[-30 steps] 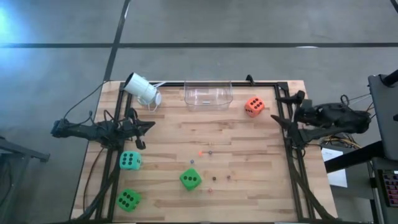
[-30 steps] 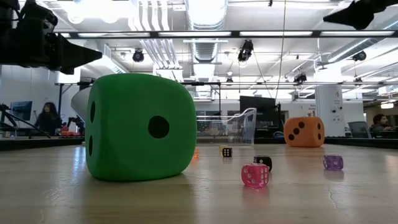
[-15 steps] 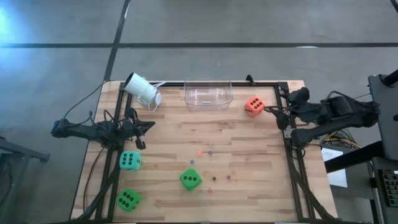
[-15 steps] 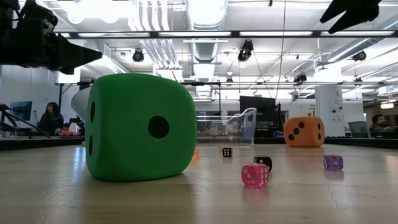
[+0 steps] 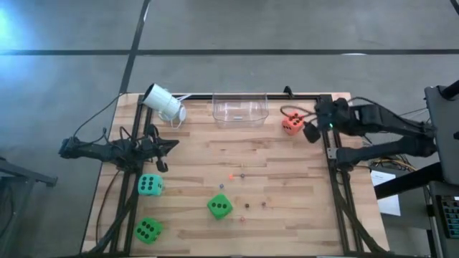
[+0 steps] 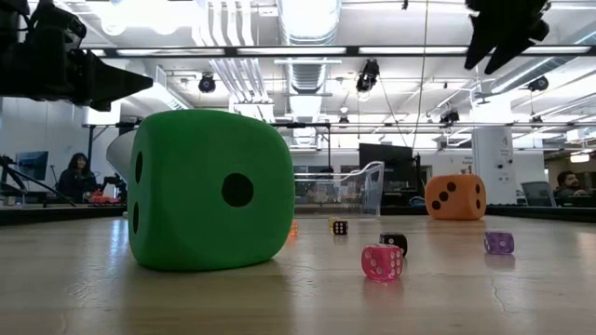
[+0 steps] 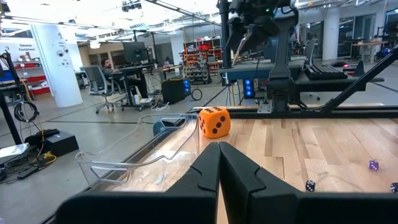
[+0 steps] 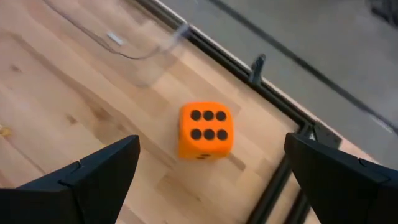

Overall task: Pick & Place Dice
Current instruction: Put the big orange dice into the transparent bin

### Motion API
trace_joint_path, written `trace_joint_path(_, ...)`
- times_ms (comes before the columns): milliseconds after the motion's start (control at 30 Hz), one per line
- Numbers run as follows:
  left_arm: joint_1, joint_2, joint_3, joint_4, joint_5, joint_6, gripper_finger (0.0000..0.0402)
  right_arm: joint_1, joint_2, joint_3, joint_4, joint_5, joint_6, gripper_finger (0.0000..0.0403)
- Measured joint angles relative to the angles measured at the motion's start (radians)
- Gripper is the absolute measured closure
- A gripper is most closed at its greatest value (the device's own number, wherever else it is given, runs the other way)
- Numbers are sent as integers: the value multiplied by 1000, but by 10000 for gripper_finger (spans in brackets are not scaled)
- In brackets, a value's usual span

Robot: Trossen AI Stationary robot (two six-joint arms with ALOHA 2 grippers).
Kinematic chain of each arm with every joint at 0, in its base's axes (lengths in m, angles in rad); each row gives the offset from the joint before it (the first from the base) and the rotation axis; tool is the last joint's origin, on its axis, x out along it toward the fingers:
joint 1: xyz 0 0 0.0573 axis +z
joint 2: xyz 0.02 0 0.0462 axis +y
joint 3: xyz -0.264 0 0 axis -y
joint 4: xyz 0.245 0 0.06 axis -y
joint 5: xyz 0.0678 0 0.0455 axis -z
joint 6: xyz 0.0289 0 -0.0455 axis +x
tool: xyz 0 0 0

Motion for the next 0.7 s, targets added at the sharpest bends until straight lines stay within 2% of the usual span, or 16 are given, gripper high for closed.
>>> trace_joint_path(200, 0, 0, 0, 0, 0, 0, 391, -237, 62, 3, 47, -203, -127, 3)
trace_joint_path(333, 0, 0, 0, 0, 0, 0, 391, -355, 117, -5, 101, -306, -216, 3)
trace_joint_path(500, 0, 0, 0, 0, 0, 0, 391, -431, 201, -6, 103, -320, -225, 3)
trace_joint_path(700, 0, 0, 0, 0, 0, 0, 391, -444, 304, -2, 113, -328, -261, 3)
